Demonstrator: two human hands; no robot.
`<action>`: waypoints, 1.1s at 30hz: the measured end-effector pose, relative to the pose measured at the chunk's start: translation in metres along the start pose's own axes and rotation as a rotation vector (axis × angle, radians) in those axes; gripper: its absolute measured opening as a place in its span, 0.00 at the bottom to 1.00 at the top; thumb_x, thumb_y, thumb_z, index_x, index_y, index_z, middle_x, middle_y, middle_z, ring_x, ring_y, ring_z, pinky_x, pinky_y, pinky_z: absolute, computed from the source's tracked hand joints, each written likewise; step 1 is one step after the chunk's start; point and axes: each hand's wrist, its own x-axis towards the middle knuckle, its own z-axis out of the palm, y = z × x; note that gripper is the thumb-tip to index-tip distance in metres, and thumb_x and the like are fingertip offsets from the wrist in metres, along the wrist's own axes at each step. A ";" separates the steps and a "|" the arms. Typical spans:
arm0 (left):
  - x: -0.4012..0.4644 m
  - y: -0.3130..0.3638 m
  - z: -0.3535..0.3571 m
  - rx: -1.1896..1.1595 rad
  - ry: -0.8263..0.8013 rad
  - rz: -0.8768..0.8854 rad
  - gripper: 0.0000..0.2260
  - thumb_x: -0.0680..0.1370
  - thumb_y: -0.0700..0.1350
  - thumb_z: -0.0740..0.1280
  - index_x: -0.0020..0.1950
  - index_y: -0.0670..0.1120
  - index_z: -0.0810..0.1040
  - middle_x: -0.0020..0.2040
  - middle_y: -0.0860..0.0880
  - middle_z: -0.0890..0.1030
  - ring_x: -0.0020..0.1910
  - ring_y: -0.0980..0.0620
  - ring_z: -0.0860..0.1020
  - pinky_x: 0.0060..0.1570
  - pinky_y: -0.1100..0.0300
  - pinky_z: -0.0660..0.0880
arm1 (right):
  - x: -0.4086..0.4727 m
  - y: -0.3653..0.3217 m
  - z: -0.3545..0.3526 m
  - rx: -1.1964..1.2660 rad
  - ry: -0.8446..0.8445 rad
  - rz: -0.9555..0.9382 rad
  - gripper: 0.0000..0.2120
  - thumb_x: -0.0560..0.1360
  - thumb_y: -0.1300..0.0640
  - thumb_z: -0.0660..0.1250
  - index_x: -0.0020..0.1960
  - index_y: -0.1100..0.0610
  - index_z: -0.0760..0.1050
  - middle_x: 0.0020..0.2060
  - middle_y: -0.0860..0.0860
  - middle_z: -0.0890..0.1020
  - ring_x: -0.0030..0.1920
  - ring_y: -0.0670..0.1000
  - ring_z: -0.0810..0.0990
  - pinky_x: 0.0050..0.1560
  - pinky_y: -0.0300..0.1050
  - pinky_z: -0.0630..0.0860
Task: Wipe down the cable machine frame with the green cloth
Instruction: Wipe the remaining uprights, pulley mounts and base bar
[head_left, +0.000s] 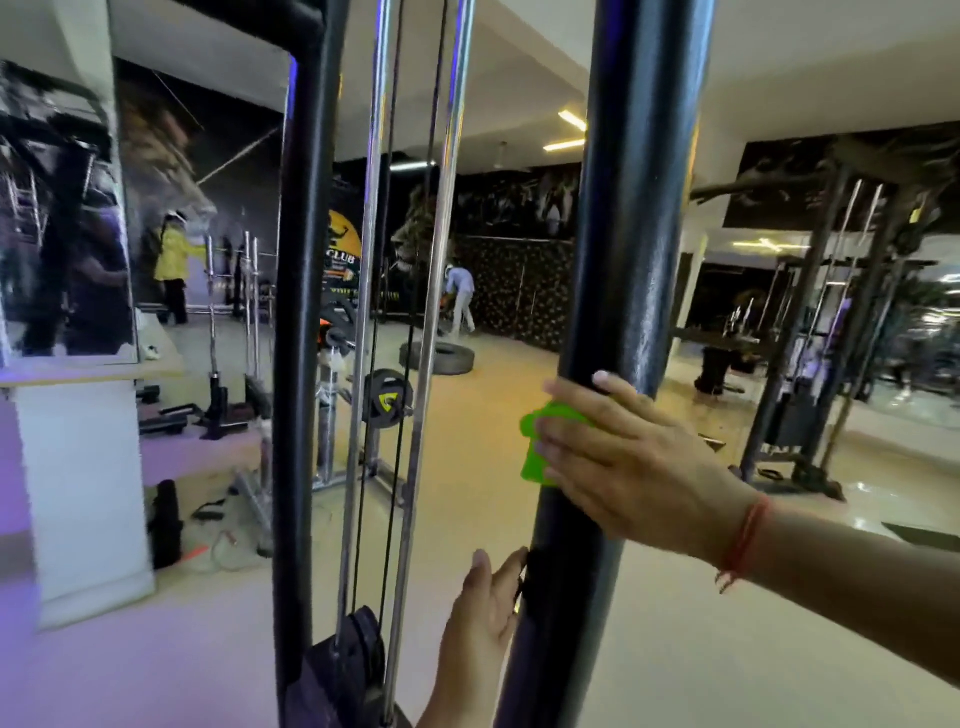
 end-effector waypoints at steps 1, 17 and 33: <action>-0.003 0.009 0.008 -0.023 0.015 0.008 0.29 0.74 0.64 0.51 0.65 0.50 0.76 0.67 0.55 0.77 0.72 0.56 0.69 0.65 0.62 0.60 | 0.008 0.012 -0.007 0.003 0.022 0.071 0.13 0.83 0.52 0.63 0.61 0.54 0.82 0.65 0.51 0.80 0.77 0.58 0.66 0.75 0.60 0.64; -0.022 0.138 0.062 0.016 0.001 -0.019 0.27 0.84 0.62 0.47 0.71 0.48 0.76 0.76 0.50 0.70 0.77 0.53 0.64 0.75 0.55 0.56 | 0.052 0.092 -0.071 -0.132 -0.234 0.168 0.30 0.80 0.53 0.65 0.80 0.53 0.61 0.80 0.52 0.62 0.81 0.60 0.51 0.78 0.60 0.59; -0.004 0.208 0.122 0.054 -0.103 0.290 0.17 0.86 0.54 0.50 0.61 0.56 0.78 0.47 0.68 0.84 0.49 0.74 0.79 0.45 0.73 0.71 | 0.074 0.145 -0.094 0.050 -0.176 0.360 0.26 0.85 0.48 0.53 0.82 0.45 0.54 0.82 0.47 0.51 0.82 0.58 0.45 0.78 0.59 0.50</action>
